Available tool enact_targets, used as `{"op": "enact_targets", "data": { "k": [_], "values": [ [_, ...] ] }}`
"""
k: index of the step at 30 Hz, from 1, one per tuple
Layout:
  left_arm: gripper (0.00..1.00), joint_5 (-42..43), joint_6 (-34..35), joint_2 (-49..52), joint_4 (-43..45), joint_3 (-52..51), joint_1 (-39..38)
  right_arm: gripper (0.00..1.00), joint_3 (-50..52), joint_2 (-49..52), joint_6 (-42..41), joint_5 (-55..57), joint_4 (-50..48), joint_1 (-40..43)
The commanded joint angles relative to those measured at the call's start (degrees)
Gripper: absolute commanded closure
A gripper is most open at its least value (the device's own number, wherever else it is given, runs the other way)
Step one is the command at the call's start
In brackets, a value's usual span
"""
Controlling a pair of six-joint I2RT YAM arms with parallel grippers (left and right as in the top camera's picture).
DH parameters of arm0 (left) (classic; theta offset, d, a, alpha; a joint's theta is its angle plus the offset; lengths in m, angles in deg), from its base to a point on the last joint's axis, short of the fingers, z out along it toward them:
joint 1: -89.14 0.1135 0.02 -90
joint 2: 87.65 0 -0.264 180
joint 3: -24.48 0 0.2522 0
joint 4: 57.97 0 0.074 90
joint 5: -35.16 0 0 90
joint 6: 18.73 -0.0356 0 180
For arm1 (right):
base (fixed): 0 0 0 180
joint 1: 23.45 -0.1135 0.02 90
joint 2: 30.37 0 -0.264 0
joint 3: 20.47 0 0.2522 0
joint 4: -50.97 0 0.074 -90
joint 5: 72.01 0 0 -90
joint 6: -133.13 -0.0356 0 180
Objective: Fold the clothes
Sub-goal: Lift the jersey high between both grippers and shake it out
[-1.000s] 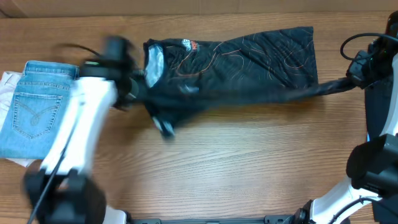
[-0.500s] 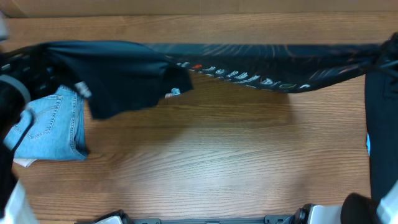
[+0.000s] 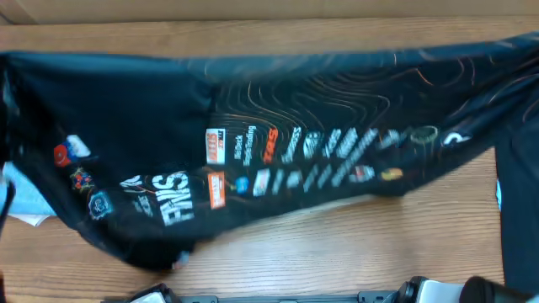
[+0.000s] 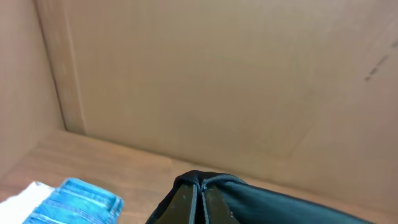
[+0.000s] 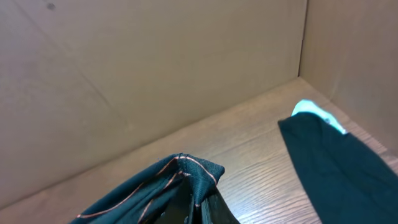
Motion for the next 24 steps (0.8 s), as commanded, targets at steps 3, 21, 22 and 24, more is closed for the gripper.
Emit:
{"op": "enact_targets", "data": {
  "k": [3, 21, 22, 24],
  "values": [
    [0.96, 5.7, -4.4, 12.7, 1.9, -0.3, 0.3, 0.96, 0.2, 10.1, 0.4, 0.3, 0.2, 0.1],
    [0.96, 7.4, 1.0, 30.6, 35.6, 6.2, -7.8, 0.96, -2.4, 22.9, -3.4, 10.5, -23.2, -9.1],
    [0.96, 7.6, 0.9, 30.6, 35.0, 8.5, -7.4, 0.96, -3.2, 22.4, -3.3, 11.0, -23.4, -9.1],
    [0.96, 7.6, -0.4, 30.6, 30.4, 13.9, -6.7, 0.96, -5.1, 21.3, -3.3, 12.2, -22.0, -9.1]
  ]
}}
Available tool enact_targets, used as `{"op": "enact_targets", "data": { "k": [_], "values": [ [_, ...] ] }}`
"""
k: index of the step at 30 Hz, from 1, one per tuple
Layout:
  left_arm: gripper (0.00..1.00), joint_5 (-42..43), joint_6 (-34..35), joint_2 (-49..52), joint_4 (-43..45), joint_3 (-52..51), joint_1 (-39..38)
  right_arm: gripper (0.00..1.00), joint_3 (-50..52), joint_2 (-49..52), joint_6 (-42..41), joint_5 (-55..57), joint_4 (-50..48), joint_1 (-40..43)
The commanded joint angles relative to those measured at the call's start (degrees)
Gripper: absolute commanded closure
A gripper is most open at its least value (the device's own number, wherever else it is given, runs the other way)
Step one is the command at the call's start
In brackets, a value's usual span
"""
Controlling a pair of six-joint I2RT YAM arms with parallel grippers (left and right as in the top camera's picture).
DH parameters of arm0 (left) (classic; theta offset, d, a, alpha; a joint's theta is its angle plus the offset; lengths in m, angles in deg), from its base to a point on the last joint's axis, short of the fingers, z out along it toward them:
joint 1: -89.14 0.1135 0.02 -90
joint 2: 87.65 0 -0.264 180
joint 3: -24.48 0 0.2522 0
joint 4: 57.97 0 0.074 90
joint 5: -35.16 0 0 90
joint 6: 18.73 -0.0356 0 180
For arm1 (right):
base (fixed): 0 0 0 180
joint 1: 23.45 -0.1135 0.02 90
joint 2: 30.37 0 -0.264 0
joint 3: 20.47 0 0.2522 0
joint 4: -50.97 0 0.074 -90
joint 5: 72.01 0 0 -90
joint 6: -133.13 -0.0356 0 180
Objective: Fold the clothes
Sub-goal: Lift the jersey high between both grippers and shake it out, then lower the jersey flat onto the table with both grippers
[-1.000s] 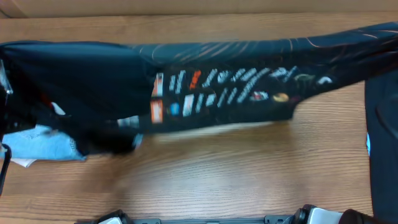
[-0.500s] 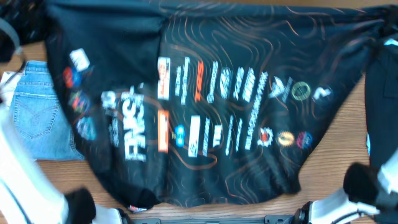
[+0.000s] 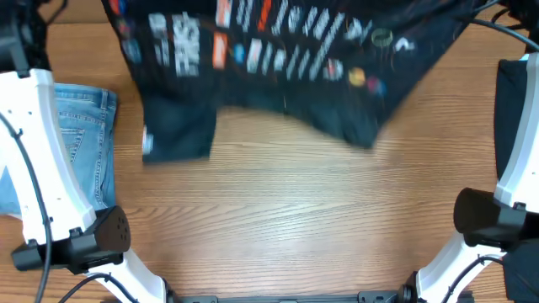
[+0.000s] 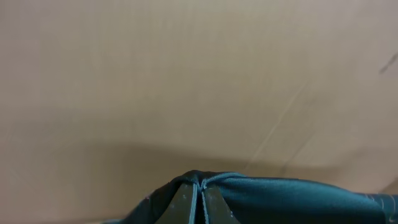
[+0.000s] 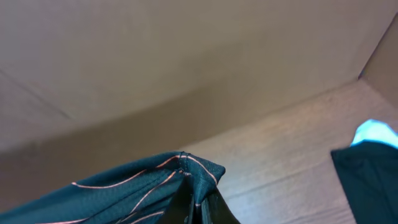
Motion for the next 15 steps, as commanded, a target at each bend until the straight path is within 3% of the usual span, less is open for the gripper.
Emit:
{"op": "enact_targets", "data": {
  "k": [1, 9, 15],
  "values": [
    [0.96, -1.7, -0.4, -3.4, -4.2, 8.6, 1.8, 0.96, -4.2, -4.9, -0.9, 5.7, 1.1, 0.7],
    [0.96, -5.2, -15.0, -1.8, -38.8, 9.2, -2.4, 0.96, -2.0, -2.7, -0.4, 5.5, 20.4, 0.8],
    [0.96, -10.4, -18.2, 1.5, -51.6, 0.0, -4.3, 0.96, 6.7, -0.7, -0.2, 5.5, 28.9, 1.3]
  ]
}}
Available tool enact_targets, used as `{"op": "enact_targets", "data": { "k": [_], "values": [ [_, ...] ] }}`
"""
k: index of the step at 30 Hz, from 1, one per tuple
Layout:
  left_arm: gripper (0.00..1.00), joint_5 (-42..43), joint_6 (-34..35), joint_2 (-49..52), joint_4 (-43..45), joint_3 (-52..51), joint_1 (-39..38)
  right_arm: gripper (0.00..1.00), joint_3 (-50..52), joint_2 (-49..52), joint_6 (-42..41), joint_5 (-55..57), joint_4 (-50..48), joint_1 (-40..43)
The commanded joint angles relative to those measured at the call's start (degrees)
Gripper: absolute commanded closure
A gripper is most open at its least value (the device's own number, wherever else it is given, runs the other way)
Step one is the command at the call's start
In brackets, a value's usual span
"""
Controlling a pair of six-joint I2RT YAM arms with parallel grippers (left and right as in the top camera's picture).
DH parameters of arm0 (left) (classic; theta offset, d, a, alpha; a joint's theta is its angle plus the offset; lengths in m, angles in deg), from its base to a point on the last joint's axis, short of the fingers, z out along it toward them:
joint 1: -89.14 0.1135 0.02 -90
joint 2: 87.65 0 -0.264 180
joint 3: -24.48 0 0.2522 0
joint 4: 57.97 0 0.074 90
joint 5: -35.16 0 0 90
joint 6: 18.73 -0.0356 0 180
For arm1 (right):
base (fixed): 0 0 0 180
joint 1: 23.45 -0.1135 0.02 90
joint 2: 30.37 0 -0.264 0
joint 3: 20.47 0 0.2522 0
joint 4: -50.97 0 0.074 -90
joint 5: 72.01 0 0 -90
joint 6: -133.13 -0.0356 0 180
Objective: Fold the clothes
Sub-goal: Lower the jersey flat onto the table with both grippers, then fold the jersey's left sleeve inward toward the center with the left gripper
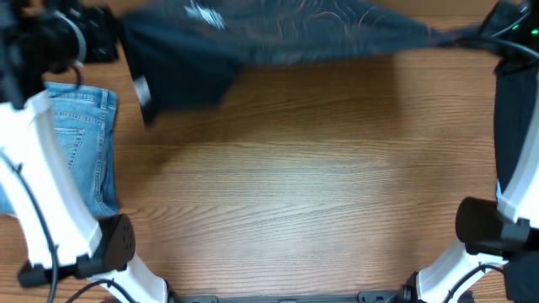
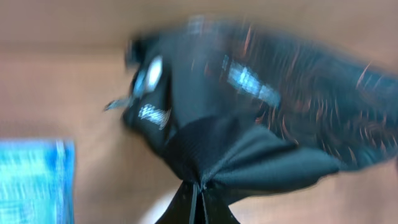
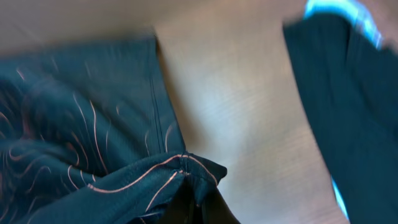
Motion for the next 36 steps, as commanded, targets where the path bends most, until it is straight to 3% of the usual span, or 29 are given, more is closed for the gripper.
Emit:
{"op": "enact_targets", "data": {
  "k": [1, 7, 14, 30, 36],
  "values": [
    [0.96, -3.5, -4.6, 2.9, -2.3, -6.2, 0.0, 0.96, 6.0, 1.5, 0.3, 1.4, 1.4, 1.3],
    [0.96, -1.4, -6.9, 2.0, -5.0, -19.1, 0.0, 0.96, 16.2, 1.5, 0.0, 1.4, 4.3, 4.1],
    [0.96, -6.2, -4.4, -4.7, -3.9, -34.4, 0.1, 0.96, 25.0, -1.0, -0.2, -2.3, 4.5, 8.4],
    [0.96, -6.2, -0.9, -34.7, 3.9, -70.6, 0.1, 0.96, 55.7, -22.2, -0.5, -3.5, -3.7, 9.0],
    [0.96, -8.9, 1.7, -41.8, 10.2, -78.1, 0.1, 0.96, 59.7, -24.0, -0.4, -3.6, -9.8, 9.0]
  ]
}}
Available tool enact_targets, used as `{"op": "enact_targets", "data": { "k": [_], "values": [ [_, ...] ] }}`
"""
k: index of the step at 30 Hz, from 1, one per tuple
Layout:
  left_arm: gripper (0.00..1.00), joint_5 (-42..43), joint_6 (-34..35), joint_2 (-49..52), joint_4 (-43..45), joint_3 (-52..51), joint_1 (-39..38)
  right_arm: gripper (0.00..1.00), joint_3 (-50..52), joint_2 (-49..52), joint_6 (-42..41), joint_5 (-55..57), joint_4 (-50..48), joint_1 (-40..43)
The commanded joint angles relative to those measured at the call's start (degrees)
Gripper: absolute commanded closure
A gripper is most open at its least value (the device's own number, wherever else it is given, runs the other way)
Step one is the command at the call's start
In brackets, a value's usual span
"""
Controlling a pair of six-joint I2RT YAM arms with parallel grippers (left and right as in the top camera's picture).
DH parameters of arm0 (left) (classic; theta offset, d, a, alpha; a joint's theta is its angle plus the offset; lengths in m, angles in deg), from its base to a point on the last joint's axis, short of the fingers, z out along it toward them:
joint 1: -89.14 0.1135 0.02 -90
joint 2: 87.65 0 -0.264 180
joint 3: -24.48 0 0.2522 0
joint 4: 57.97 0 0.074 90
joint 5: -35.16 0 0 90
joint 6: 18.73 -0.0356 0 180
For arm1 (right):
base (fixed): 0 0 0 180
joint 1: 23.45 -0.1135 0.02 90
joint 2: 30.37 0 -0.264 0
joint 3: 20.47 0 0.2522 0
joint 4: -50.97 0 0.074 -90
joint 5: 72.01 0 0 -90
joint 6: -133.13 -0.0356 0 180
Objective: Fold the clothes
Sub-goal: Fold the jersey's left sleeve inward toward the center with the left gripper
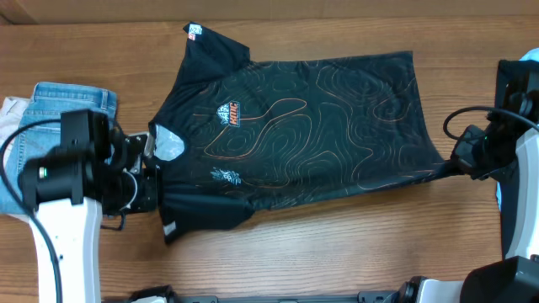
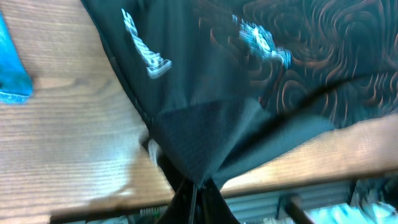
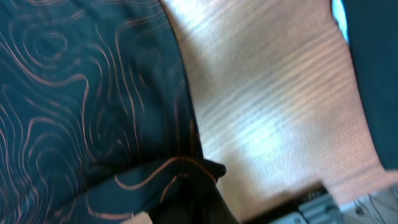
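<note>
A black T-shirt (image 1: 295,126) with orange contour lines lies spread across the table, one sleeve pointing to the far left. My left gripper (image 1: 158,187) is shut on its near left corner, which bunches between the fingers in the left wrist view (image 2: 196,183). My right gripper (image 1: 450,162) is shut on the near right corner. In the right wrist view, the orange-lined hem (image 3: 180,163) is pinched at the fingertips.
Folded blue jeans (image 1: 72,97) lie on a white cloth at the left edge. Another dark garment (image 1: 518,84) with a light blue trim lies at the right edge. The wooden table (image 1: 337,244) shows bare in front of the shirt.
The shirt hung bunched between both grippers over the table's far edge. Now it lies spread flat on the table. Both grippers have come nearer to the front, still shut on their corners.
Both grippers held the shirt stretched high, its logo-printed side toward the overhead camera. Then it hung over the far part of the table, then at the far edge. Now it lies flat with the contour-line side up.
</note>
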Motion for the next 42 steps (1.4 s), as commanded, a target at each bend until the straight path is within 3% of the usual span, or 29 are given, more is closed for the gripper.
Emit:
{"op": "enact_targets", "data": {
  "k": [1, 8, 17, 26, 42],
  "values": [
    [0.96, -2.8, 3.0, -1.7, 3.5, -3.7, 0.2, 0.96, 0.8, -0.7, -0.2, -0.1, -3.4, 0.2],
    [0.96, -6.3, 10.7, 0.8, 19.5, -10.4, 0.2, 0.96, 0.8, -0.5, 0.0, 0.0, -15.1, 0.2],
    [0.96, -2.2, 14.8, 10.4, 36.9, -11.1, 0.1, 0.96, 0.8, 4.6, 0.4, -0.1, -18.4, 0.2],
    [0.96, 0.3, 14.7, 20.2, 46.4, -11.1, 0.1, 0.96, 0.8, 10.9, 0.7, -0.3, -24.9, 0.1],
    [0.89, 1.4, 14.8, 27.1, 58.1, -11.1, 0.1, 0.96, 0.9, 15.8, 1.1, -0.2, -33.3, -2.3]
  ]
}}
